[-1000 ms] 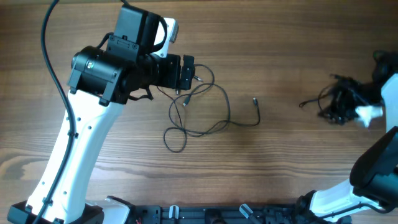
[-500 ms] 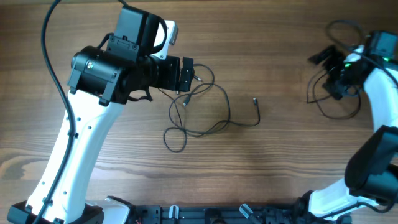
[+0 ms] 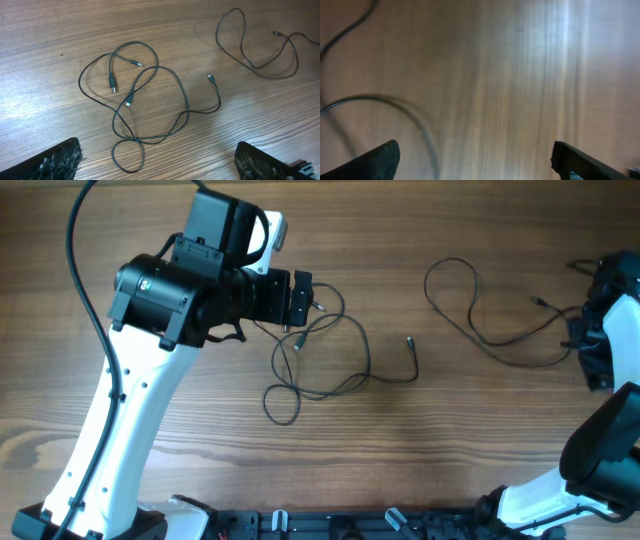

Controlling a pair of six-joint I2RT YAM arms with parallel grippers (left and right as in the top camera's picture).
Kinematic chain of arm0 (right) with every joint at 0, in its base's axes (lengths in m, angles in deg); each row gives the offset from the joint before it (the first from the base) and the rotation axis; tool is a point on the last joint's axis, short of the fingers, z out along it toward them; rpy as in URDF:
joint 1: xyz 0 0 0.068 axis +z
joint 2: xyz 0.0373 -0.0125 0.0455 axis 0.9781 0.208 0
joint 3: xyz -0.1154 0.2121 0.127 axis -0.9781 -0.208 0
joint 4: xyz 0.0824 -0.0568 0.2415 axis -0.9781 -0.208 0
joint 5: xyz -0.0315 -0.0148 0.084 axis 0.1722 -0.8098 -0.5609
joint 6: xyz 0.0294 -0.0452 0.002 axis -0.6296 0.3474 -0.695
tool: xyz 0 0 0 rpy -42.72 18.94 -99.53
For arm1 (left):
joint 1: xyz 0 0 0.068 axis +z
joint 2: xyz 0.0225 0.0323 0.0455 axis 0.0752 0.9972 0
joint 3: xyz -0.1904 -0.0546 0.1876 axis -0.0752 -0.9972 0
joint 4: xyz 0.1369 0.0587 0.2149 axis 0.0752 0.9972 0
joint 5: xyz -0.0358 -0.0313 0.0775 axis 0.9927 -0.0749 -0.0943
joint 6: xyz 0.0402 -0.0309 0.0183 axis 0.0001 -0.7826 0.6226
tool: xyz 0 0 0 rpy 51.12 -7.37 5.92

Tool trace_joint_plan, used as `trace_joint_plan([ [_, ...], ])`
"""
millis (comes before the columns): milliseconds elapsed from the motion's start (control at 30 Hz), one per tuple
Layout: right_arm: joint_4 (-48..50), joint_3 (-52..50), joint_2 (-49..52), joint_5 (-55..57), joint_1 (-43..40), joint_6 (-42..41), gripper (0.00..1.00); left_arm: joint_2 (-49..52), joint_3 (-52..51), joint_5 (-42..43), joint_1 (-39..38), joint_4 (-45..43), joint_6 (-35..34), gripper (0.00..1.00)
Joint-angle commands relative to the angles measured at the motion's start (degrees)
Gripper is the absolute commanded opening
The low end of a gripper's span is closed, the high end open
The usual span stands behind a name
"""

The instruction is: Untangle cables

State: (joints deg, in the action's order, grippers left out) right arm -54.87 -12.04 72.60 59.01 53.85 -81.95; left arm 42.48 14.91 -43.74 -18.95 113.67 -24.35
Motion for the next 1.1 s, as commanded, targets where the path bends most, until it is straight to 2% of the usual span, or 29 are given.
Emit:
trace_joint_plan([
  [0,1.95,0.17,0.44,-14.56,0.17,10.14,1.0,0.24,0.09,0.92,-0.15,0.24,0.26,1.0],
  [33,3.34,0.17,0.44,-20.57,0.33,13.7,1.0,0.24,0.09,0.92,-0.15,0.28,0.26,1.0],
  [100,11.39,0.15,0.44,-44.17,2.19,30.69,0.99,0.28,0.04,0.9,-0.15,-0.22,0.28,1.0],
  [133,13.44,0.15,0.44,-49.59,3.06,34.69,0.99,0.33,0.04,0.92,-0.15,-0.5,0.26,1.0],
  [167,15.43,0.15,0.44,-53.02,4.31,37.75,0.89,0.33,0.02,0.92,-0.15,-0.7,0.26,1.0],
  [200,16.39,0.15,0.46,-52.17,6.1,39.17,0.6,0.33,0.02,0.92,-0.15,-0.66,0.26,1.0],
  [233,15.3,0.15,0.46,-50.14,7.93,38.84,0.56,0.33,0.02,0.9,-0.15,-0.59,0.26,1.0],
  [367,12.55,-2.21,0.55,-46.95,16.85,34.49,0.59,0.37,0.02,0.9,-0.15,-0.66,0.28,1.0],
  [400,13.14,-3.67,0.55,-41.07,20.02,28.92,0.36,0.39,0.02,0.9,-0.15,-0.66,0.28,1.0],
  [433,13.33,-4.66,0.55,-36.13,22.05,24.96,0.04,0.46,0.02,0.9,-0.15,-0.66,0.28,1.0],
  [500,15.32,-7.5,0.55,-23.91,27.19,14.58,0.04,0.68,-0.04,0.9,-0.15,-0.61,0.28,1.0],
  [533,17.35,-8.92,0.55,-21.53,28.83,13.62,0.05,0.7,-0.22,0.9,-0.15,-0.63,0.31,1.0],
  [733,33.59,-18.18,0.57,-19.82,30.97,14.84,0.04,0.76,-3.63,0.68,-0.13,-0.87,1.57,1.0],
  [833,43.15,-22.1,2.14,-23.8,30.49,21.75,0.04,0.76,-4.55,0.68,-0.13,-0.92,1.57,1.0],
  [1067,51.67,-22.27,14.58,-23.98,28.7,22.88,0.04,0.74,-4.55,0.46,-0.13,-1.95,1.57,1.0],
])
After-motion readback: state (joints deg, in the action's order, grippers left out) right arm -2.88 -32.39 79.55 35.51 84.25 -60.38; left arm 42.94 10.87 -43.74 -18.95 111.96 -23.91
